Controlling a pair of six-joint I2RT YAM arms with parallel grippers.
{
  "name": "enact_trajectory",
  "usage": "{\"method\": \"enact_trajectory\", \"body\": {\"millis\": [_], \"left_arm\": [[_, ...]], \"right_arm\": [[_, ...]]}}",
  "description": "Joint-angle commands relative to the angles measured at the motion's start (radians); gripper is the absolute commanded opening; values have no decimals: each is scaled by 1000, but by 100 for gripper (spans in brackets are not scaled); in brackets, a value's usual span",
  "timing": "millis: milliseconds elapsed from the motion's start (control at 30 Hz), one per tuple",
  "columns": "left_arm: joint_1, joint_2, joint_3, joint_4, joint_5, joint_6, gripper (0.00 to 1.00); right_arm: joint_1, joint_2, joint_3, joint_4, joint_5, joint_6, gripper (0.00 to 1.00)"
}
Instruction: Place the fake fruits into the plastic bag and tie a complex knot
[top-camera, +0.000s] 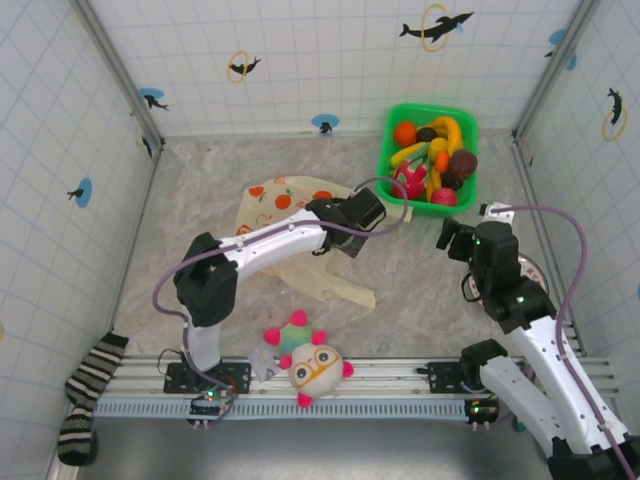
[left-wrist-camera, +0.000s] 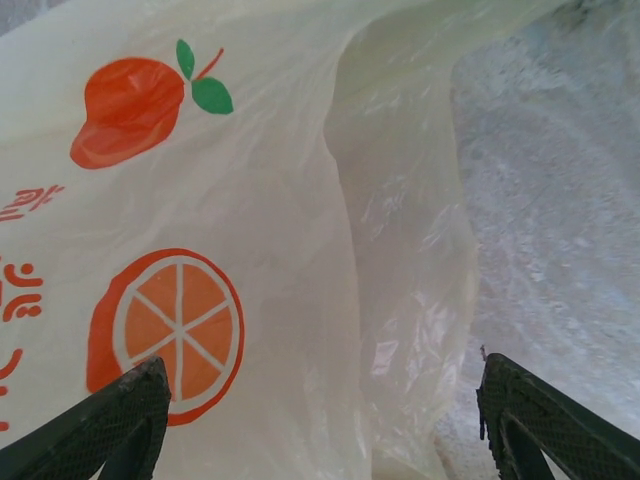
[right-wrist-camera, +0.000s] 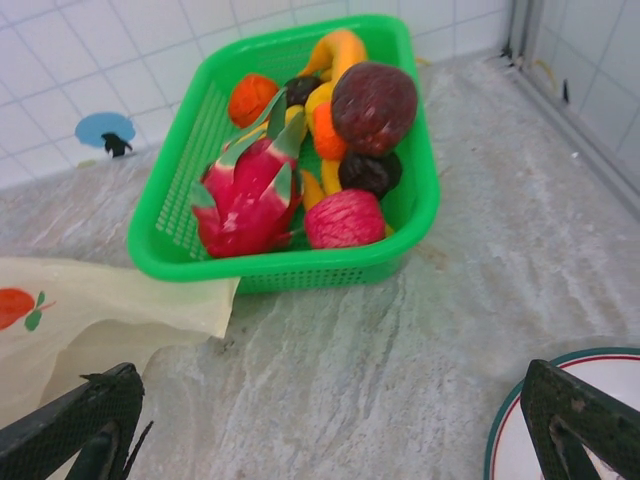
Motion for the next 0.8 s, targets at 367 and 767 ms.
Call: {"method": "enact_trajectory", "body": {"millis": [367,767], "left_arm": [[-25,283,196,-139,-337,0,87],[-30,349,224,-139,-523,28,63]], "right_arm": [[-30,-20,-27,5,14,6,100],[-67,-26,-58,26,-39,-4,100]]}}
